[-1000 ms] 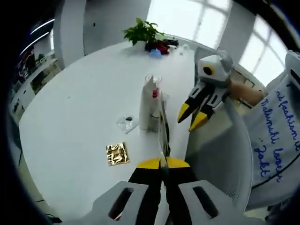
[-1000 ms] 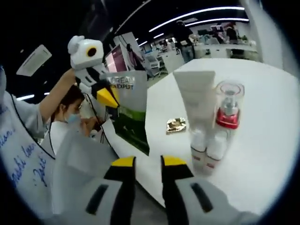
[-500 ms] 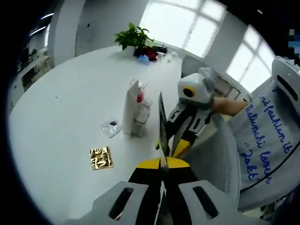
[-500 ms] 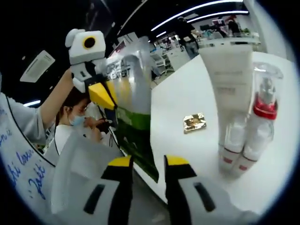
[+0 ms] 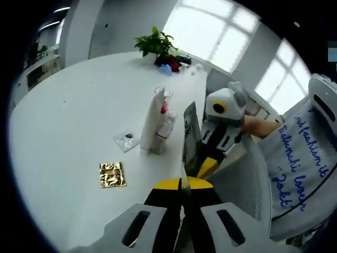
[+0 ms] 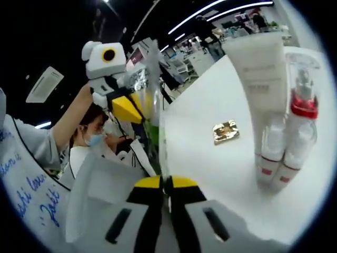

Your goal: Arrange the skincare products in the storage area until every visible bottle or jar stands upright without overlapping.

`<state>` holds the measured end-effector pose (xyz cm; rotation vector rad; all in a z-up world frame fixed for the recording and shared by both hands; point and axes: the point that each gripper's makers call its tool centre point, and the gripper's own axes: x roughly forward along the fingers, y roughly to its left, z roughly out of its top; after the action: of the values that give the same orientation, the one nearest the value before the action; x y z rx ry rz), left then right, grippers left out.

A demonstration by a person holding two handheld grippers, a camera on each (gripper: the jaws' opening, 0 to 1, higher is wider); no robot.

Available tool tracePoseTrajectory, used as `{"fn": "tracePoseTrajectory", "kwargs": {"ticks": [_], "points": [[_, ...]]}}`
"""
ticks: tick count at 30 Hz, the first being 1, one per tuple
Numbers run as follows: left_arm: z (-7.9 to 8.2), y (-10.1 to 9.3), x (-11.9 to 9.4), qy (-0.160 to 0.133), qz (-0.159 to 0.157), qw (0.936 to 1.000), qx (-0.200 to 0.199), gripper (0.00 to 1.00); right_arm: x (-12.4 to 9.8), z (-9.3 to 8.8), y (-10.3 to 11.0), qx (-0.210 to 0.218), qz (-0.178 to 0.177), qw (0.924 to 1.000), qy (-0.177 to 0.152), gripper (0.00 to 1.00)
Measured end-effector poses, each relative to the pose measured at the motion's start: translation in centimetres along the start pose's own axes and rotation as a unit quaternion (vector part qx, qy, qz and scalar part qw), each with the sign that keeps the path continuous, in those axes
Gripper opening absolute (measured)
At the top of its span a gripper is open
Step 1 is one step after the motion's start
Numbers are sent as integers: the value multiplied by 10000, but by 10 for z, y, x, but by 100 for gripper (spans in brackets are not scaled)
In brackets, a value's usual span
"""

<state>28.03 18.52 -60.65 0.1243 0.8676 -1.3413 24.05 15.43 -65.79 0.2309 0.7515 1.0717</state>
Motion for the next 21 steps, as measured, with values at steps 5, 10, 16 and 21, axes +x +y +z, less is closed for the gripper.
{"fn": "tracePoseTrajectory", "kwargs": {"ticks": [5,10,16,21], "points": [[-3,12,7,1,47,9998,-175,0,1,-2,0,6,-20,10000,60,2],[-7,21,15,-1,99,9996,-277,0,2,-4,-4,23,-68,9999,137,1],[-8,28,19,-123,168,9997,-98,3,2,-5,-8,31,-119,9997,230,1],[-2,36,18,-314,251,9992,79,7,1,-8,-12,67,-112,9995,301,1]]}}
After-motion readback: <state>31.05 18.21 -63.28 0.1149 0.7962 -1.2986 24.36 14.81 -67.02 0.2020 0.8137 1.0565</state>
